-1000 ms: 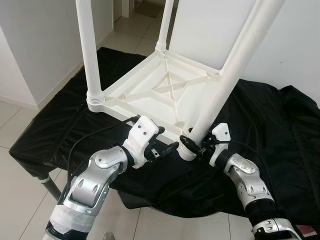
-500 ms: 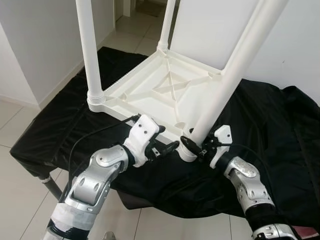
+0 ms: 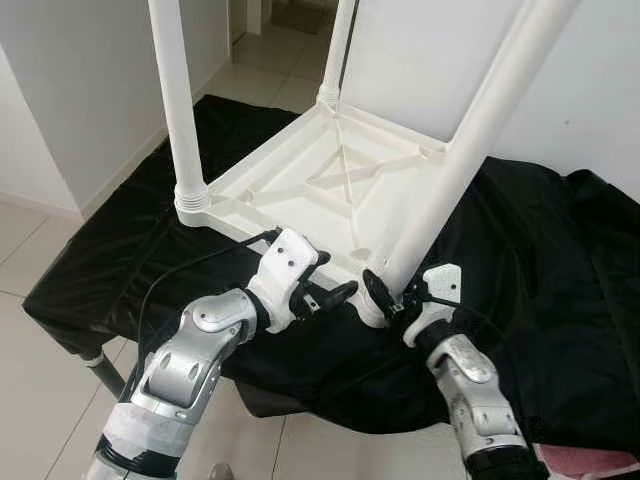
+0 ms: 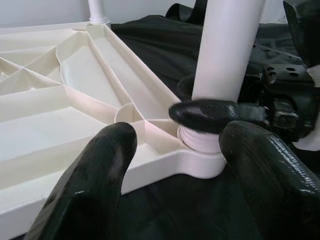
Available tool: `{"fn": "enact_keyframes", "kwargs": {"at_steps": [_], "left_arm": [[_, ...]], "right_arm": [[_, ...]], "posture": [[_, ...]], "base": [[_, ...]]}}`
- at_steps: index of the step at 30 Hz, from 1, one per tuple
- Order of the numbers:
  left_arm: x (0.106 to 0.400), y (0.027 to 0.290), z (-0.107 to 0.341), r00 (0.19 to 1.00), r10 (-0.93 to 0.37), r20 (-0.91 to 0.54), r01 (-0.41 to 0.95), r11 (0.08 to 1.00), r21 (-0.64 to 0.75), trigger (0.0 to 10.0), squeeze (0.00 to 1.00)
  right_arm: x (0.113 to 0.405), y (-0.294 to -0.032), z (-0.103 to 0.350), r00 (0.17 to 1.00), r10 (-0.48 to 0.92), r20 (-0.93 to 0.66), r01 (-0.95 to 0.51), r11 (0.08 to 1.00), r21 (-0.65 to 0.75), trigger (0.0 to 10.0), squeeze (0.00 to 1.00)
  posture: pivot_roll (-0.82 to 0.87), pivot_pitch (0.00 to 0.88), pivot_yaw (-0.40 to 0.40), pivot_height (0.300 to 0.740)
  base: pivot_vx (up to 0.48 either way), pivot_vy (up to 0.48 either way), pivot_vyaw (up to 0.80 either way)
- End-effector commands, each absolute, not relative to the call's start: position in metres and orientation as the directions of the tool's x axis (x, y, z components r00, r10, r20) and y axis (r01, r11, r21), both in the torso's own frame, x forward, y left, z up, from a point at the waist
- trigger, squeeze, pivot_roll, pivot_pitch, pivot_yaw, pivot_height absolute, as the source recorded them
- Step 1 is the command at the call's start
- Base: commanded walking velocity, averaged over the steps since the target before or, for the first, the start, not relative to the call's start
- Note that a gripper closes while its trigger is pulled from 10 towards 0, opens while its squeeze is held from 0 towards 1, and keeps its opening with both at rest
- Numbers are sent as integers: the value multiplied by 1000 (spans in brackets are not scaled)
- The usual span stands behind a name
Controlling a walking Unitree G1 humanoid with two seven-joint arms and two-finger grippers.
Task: Building children table
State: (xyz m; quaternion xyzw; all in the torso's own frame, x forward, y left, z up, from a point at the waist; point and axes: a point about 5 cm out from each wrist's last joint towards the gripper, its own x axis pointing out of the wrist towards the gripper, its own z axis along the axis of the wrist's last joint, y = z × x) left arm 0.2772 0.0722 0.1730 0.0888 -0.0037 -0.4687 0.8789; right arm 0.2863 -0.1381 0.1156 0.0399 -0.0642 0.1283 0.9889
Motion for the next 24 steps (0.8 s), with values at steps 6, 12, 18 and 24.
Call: {"fn": "enact_keyframes", "kwargs": {"at_steps": [6, 12, 18, 24], "left_arm": [[279, 71, 173, 534, -842, -79, 840, 518, 162, 10000, 0], [276, 69, 172, 530, -844, -80, 843, 515, 152, 10000, 0], [275, 70, 170, 536, -841, -78, 841, 523, 137, 10000, 0], [278, 72, 172, 543, -836, -77, 835, 528, 152, 10000, 0]], "right_arm": [[293, -150, 111, 996, -56, 68, 48, 992, 115, 10000, 0], [299, -147, 111, 970, -243, 18, 239, 965, 112, 10000, 0], [298, -146, 111, 967, -252, 29, 250, 965, 79, 10000, 0], [295, -144, 113, 971, -237, 43, 235, 971, 49, 10000, 0]], "posture": [[7, 56, -68, 740], [7, 72, -70, 740], [12, 69, -63, 740], [24, 57, -69, 740]], "base": [[0, 0, 0], [0, 0, 0], [0, 0, 0], [0, 0, 0]]}}
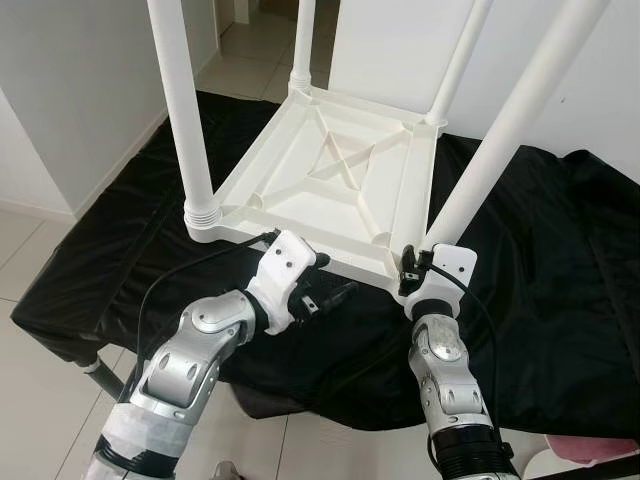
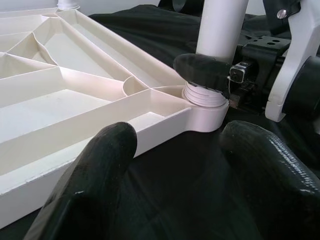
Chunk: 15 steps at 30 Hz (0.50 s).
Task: Building children table
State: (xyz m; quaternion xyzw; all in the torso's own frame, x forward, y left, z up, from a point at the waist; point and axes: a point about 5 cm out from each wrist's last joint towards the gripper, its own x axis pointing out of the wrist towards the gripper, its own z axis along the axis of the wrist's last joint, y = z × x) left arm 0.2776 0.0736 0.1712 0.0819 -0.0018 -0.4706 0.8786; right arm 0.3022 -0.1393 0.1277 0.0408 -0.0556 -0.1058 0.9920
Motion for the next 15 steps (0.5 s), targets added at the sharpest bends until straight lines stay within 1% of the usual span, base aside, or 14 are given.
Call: {"fn": "enact_keyframes", "kwargs": {"at_steps": [1, 4, 9, 13, 15], "left_arm": [[278, 72, 172, 543, -836, -77, 835, 528, 152, 10000, 0], [281, 74, 176, 555, -829, -69, 827, 540, 159, 10000, 0], [280, 77, 173, 562, -824, -74, 822, 547, 158, 10000, 0], [279, 77, 173, 557, -827, -78, 826, 541, 158, 10000, 0], [279, 75, 172, 548, -832, -83, 831, 532, 162, 10000, 0]], "right_arm": [[295, -144, 113, 971, -237, 43, 235, 971, 49, 10000, 0], [294, -141, 113, 973, -230, 34, 229, 973, 33, 10000, 0], [285, -131, 116, 986, -155, 57, 155, 988, 5, 10000, 0], [280, -132, 114, 988, -145, 54, 146, 989, -5, 10000, 0], [274, -134, 113, 992, -114, 62, 114, 993, -1, 10000, 0]], "posture": [[24, 57, -69, 740], [33, 57, -77, 740], [30, 53, -74, 740], [23, 56, -70, 740], [17, 58, -67, 740]], "base": [[0, 0, 0], [0, 0, 0], [0, 0, 0], [0, 0, 0], [0, 0, 0]]}}
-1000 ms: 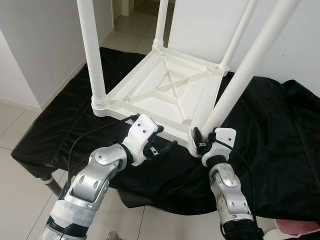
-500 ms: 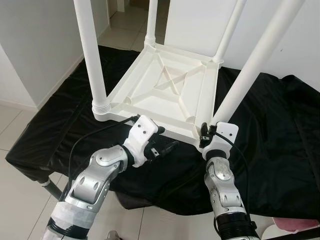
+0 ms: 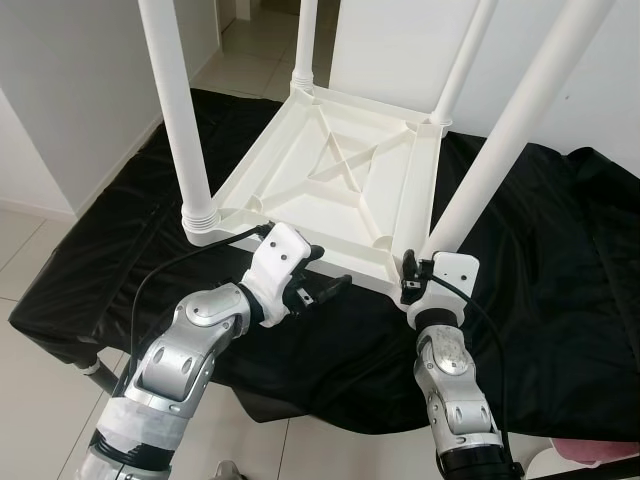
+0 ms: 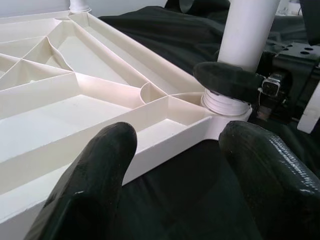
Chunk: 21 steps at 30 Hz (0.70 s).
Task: Building children table
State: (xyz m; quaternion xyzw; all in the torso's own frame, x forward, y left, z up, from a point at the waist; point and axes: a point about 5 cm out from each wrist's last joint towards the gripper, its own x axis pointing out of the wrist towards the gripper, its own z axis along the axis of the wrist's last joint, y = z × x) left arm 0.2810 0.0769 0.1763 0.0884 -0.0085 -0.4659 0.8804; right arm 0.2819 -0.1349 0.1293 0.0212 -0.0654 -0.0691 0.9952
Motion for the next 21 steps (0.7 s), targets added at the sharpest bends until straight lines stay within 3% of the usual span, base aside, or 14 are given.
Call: {"fn": "enact_keyframes", "kwargs": {"at_steps": [1, 5, 6, 11, 12, 16, 17, 21], "left_arm": [[279, 75, 172, 548, -832, -83, 831, 532, 162, 10000, 0], [280, 74, 173, 544, -835, -83, 834, 528, 160, 10000, 0], [279, 71, 171, 535, -840, -86, 840, 519, 157, 10000, 0], [277, 69, 170, 525, -847, -89, 847, 509, 150, 10000, 0], [275, 68, 168, 521, -849, -92, 850, 506, 146, 10000, 0], [274, 68, 167, 518, -850, -94, 852, 503, 143, 10000, 0], [272, 69, 166, 519, -850, -94, 852, 505, 138, 10000, 0], [271, 69, 166, 515, -852, -94, 855, 502, 132, 10000, 0]], "right_arm": [[274, -134, 113, 992, -114, 62, 114, 993, -1, 10000, 0], [271, -134, 113, 995, -80, 65, 79, 997, 8, 10000, 0], [269, -131, 113, 997, -26, 70, 25, 999, 28, 10000, 1000], [268, -129, 119, 992, 70, 106, -74, 997, 30, 10000, 1000], [267, -131, 121, 987, 105, 120, -111, 993, 41, 10000, 549], [266, -136, 123, 982, 131, 133, -140, 989, 57, 10000, 549], [264, -142, 123, 968, 204, 145, -213, 976, 50, 10000, 0], [265, -153, 123, 952, 270, 144, -275, 961, 13, 10000, 0]], "posture": [[17, 58, -67, 740], [9, 60, -67, 740], [3, 62, -68, 740], [-6, 73, -72, 740], [-8, 77, -77, 740], [-8, 78, -79, 740], [-9, 83, -83, 740], [-9, 81, -85, 740]], "base": [[0, 0, 0], [0, 0, 0], [0, 0, 0], [0, 0, 0], [0, 0, 0], [0, 0, 0], [0, 0, 0], [0, 0, 0]]}}
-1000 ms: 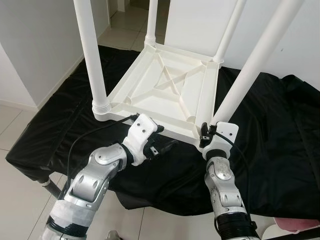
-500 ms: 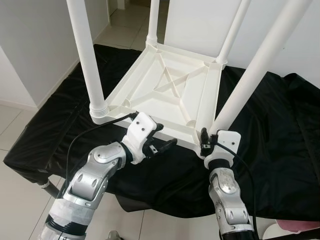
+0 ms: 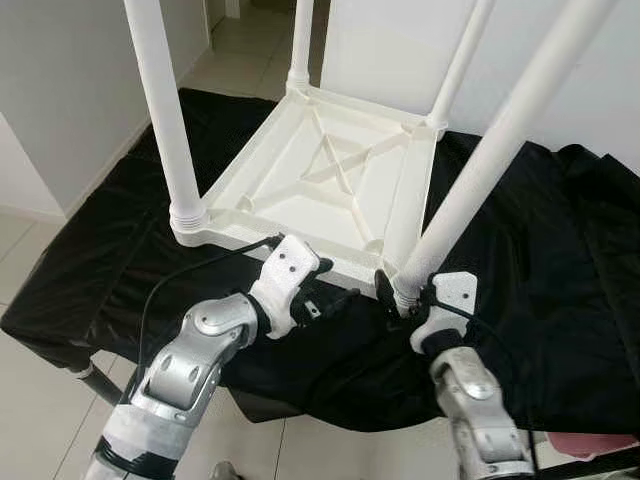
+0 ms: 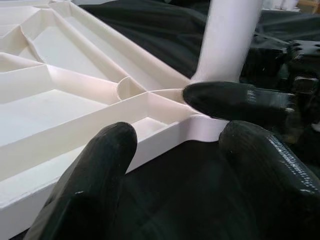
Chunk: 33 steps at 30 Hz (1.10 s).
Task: Building children table
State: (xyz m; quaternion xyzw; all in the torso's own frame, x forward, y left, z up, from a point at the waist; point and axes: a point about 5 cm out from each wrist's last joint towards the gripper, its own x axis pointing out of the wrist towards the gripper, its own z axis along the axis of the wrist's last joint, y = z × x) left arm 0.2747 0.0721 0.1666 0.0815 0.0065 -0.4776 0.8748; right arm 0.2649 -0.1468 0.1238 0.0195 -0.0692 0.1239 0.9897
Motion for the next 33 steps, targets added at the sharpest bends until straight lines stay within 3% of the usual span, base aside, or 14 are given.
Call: {"fn": "enact_keyframes", "kwargs": {"at_steps": [1, 7, 12, 13, 19, 23, 33], "left_arm": [[271, 69, 166, 515, -852, -94, 855, 502, 132, 10000, 0], [271, 68, 166, 508, -856, -97, 859, 495, 134, 10000, 0], [272, 69, 166, 507, -855, -103, 859, 492, 145, 10000, 0], [276, 75, 164, 530, -839, -123, 845, 509, 167, 10000, 0], [279, 81, 166, 552, -825, -119, 829, 530, 177, 10000, 0], [278, 86, 165, 555, -823, -123, 828, 532, 176, 10000, 0], [270, 80, 163, 495, -859, -129, 865, 473, 169, 10000, 0]], "right_arm": [[265, -153, 123, 952, 270, 144, -275, 961, 13, 10000, 0], [280, -162, 124, 917, 380, 117, -378, 925, -40, 10000, 0], [282, -153, 125, 858, 505, 98, -503, 863, -47, 10000, 0], [280, -140, 124, 811, 576, 98, -576, 817, -38, 10000, 0], [278, -134, 122, 790, 605, 99, -606, 795, -22, 10000, 0], [283, -147, 126, 789, 606, 99, -605, 795, -39, 10000, 0], [297, -164, 138, 716, 695, 59, -687, 717, -116, 10000, 0]], "posture": [[-9, 81, -85, 740], [-7, 66, -79, 740], [4, 51, -81, 740], [11, 42, -84, 740], [22, 35, -90, 740], [28, 29, -93, 740], [13, 17, -85, 740]], "base": [[0, 0, 0], [0, 0, 0], [0, 0, 0], [0, 0, 0], [0, 0, 0], [0, 0, 0], [0, 0, 0]]}}
